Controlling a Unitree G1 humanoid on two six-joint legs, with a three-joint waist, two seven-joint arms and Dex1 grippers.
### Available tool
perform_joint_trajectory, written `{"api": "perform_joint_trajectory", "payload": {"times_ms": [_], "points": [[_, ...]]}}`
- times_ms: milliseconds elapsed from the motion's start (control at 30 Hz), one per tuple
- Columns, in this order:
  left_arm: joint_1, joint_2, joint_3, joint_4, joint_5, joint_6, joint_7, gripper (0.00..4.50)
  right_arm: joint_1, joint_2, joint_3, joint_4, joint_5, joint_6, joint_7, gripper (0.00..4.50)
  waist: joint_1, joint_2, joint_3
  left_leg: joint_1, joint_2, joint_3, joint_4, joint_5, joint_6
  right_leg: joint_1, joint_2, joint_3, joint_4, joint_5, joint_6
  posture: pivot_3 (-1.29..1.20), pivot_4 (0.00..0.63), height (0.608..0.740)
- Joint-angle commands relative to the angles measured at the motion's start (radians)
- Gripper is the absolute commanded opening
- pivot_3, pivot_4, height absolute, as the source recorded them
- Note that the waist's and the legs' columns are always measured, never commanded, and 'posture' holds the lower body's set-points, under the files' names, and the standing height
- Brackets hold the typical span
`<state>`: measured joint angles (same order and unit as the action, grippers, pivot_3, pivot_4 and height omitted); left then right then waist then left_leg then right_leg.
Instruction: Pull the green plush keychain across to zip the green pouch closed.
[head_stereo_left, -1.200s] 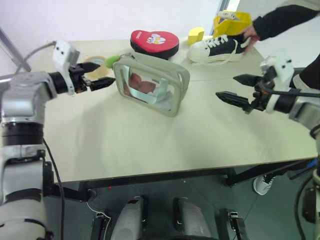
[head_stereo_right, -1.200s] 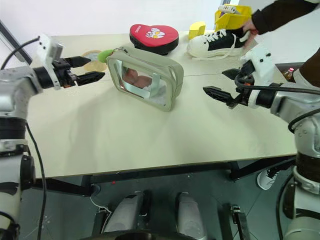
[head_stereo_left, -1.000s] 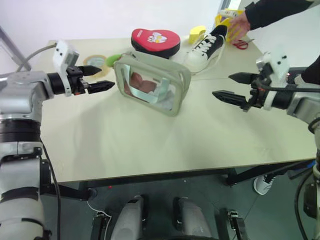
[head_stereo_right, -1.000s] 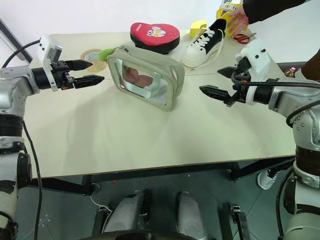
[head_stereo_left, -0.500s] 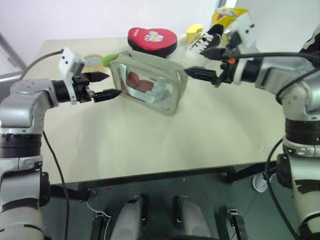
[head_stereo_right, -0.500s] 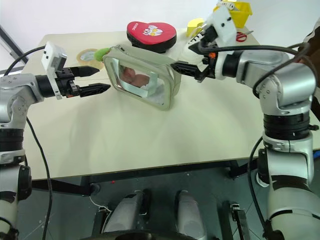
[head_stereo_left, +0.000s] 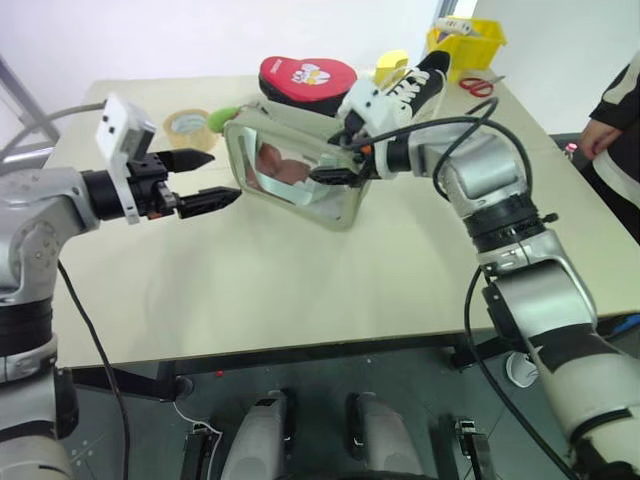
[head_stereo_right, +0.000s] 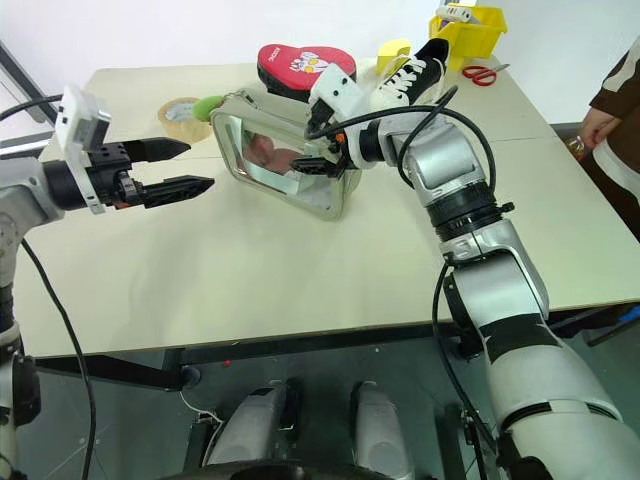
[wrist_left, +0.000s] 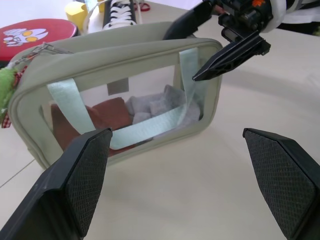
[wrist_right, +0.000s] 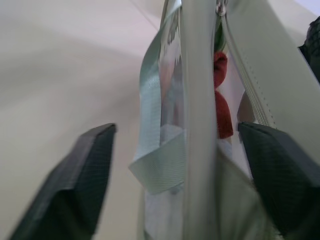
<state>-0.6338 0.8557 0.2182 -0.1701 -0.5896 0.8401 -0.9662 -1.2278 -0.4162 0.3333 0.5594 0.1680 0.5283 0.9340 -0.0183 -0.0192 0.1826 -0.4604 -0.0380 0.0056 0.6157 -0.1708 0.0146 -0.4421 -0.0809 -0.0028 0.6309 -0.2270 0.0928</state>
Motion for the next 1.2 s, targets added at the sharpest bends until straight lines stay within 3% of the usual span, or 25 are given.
{"api": "perform_joint_trajectory", "payload": {"times_ms": [33,167,367,667,700,767,867,1100,1200], "points": [[0.005,0.008,0.031,-0.035,-0.021,-0.013,0.021,4.5,-0.037,-0.015,0.018,0.024,-0.07,-0.144,0.072,2.05,0.0,0.0,0.0,0.0,0.0,0.0,0.0,0.0,0.0,0.0,0.0,0.0,0.0,0.0,0.0,0.0,0.15,0.74],[0.014,0.007,0.025,-0.035,-0.027,-0.022,0.03,4.5,-0.027,-0.066,0.033,0.035,-0.141,-0.307,0.144,0.04,0.0,0.0,0.0,0.0,0.0,0.0,0.0,0.0,0.0,0.0,0.001,0.0,0.0,0.0,0.001,0.0,0.15,0.74],[0.011,0.011,0.017,-0.018,-0.029,-0.033,0.019,4.5,-0.057,-0.191,0.007,0.159,-0.205,-0.657,0.272,0.04,0.004,0.0,0.0,0.0,-0.001,0.0,0.0,0.0,0.0,0.001,0.001,-0.001,0.0,0.0,0.001,0.0,0.15,0.74],[-0.01,-0.023,-0.028,-0.002,-0.016,-0.061,0.018,4.5,-0.035,-0.227,0.0,0.412,-0.277,-0.903,0.293,0.04,0.0,0.0,0.0,0.003,0.0,0.0,0.0,0.001,-0.001,0.003,0.002,-0.001,0.0,0.0,0.001,0.0,0.15,0.74],[-0.01,-0.022,-0.028,-0.002,-0.017,-0.062,0.017,4.5,-0.041,-0.228,-0.006,0.424,-0.277,-0.9,0.299,0.62,0.0,0.0,0.0,0.004,0.0,0.0,0.0,0.001,-0.001,0.004,0.002,-0.001,0.0,0.0,0.001,0.0,0.15,0.74],[-0.006,-0.017,-0.026,-0.004,-0.02,-0.059,0.015,4.5,-0.058,-0.232,-0.027,0.422,-0.263,-0.861,0.318,1.19,0.0,0.0,0.0,0.008,0.0,0.0,0.0,0.001,-0.001,0.008,0.002,-0.001,0.0,-0.001,-0.001,0.0,0.15,0.74],[0.002,-0.011,-0.018,-0.007,-0.024,-0.052,0.016,4.5,-0.08,-0.235,-0.067,0.36,-0.23,-0.737,0.336,2.76,0.001,0.0,0.001,0.013,0.0,0.0,-0.001,0.001,-0.001,0.011,0.002,-0.001,0.0,-0.002,-0.003,0.0,0.15,0.74],[0.004,-0.007,-0.016,0.009,-0.016,-0.056,0.021,4.5,-0.066,-0.197,-0.119,0.054,-0.203,-0.42,0.293,2.76,-0.002,0.001,0.001,0.014,0.001,0.0,-0.002,0.0,-0.003,0.011,0.001,0.0,0.0,-0.002,-0.004,0.0,0.15,0.74],[-0.009,-0.016,-0.027,0.017,-0.011,-0.062,0.024,4.5,-0.041,-0.129,-0.102,0.002,-0.219,-0.353,0.242,2.76,-0.003,0.001,0.001,0.015,0.001,0.0,-0.003,0.0,-0.003,0.011,0.001,0.0,0.0,-0.002,-0.004,0.0,0.15,0.74]]}}
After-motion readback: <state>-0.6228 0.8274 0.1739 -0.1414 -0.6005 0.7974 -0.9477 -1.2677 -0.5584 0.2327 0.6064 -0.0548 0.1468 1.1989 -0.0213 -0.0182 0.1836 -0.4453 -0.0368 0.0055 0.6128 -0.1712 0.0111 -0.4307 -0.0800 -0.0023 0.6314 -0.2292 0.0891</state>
